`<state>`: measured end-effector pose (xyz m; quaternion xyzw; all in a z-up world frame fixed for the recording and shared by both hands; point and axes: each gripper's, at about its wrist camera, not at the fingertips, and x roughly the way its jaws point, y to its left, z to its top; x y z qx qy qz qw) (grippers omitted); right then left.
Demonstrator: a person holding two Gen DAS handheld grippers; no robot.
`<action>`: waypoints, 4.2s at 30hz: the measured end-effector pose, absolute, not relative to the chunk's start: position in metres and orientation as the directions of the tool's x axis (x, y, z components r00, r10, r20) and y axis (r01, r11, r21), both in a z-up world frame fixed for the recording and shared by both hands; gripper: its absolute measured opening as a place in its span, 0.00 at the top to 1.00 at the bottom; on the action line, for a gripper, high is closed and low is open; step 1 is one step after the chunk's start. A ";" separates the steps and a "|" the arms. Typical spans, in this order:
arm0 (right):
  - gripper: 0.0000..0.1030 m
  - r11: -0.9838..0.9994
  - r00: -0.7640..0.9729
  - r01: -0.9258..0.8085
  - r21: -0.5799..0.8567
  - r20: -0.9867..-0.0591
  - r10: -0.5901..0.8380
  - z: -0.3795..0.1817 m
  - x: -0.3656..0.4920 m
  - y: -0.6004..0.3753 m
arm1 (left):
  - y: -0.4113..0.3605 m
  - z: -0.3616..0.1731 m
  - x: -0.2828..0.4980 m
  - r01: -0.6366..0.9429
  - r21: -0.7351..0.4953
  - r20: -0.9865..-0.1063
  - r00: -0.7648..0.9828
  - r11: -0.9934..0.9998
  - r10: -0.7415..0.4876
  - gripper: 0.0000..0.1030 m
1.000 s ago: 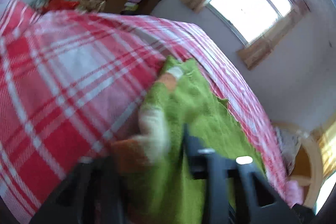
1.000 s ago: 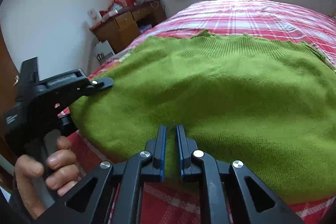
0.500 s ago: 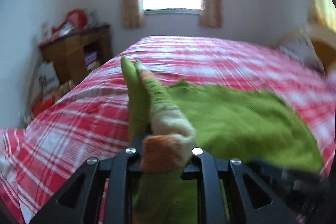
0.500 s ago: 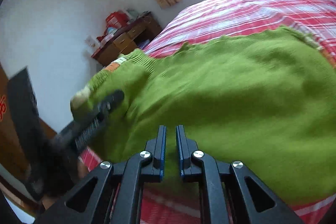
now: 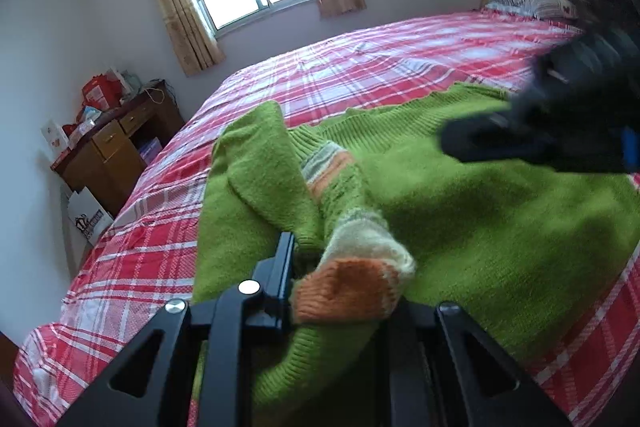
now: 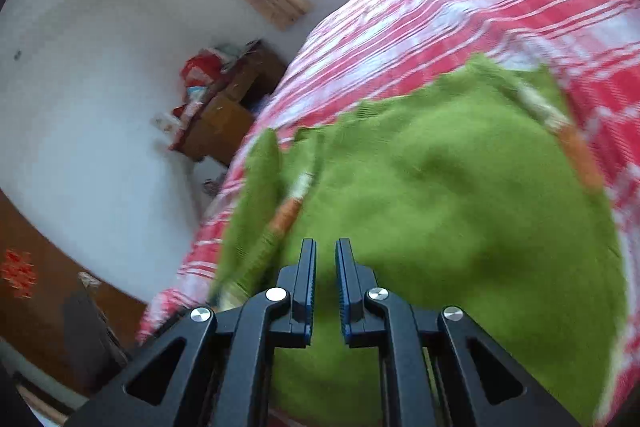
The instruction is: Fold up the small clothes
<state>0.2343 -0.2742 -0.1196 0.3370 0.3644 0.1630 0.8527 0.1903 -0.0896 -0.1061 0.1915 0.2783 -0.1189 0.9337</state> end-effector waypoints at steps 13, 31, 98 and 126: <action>0.22 0.715 0.460 -0.167 0.679 -0.588 0.666 -0.119 0.349 -0.199 | -0.077 -0.105 0.191 0.339 0.183 -0.567 0.803 0.923 -0.183 0.82; 0.86 0.879 0.568 -0.309 0.363 -0.671 0.476 -0.090 0.341 -0.186 | -0.078 -0.073 0.176 0.364 0.052 -0.528 0.801 0.930 -0.284 0.82; 0.46 0.908 0.617 -0.076 0.412 -0.696 0.367 -0.113 0.176 -0.308 | -0.005 -0.056 0.159 0.342 -0.151 -0.561 0.743 0.928 -0.365 0.28; 0.87 0.933 0.732 0.075 0.351 -0.655 0.187 -0.097 0.129 -0.355 | -0.084 -0.090 0.198 0.299 0.090 -0.613 0.768 0.950 -0.184 0.20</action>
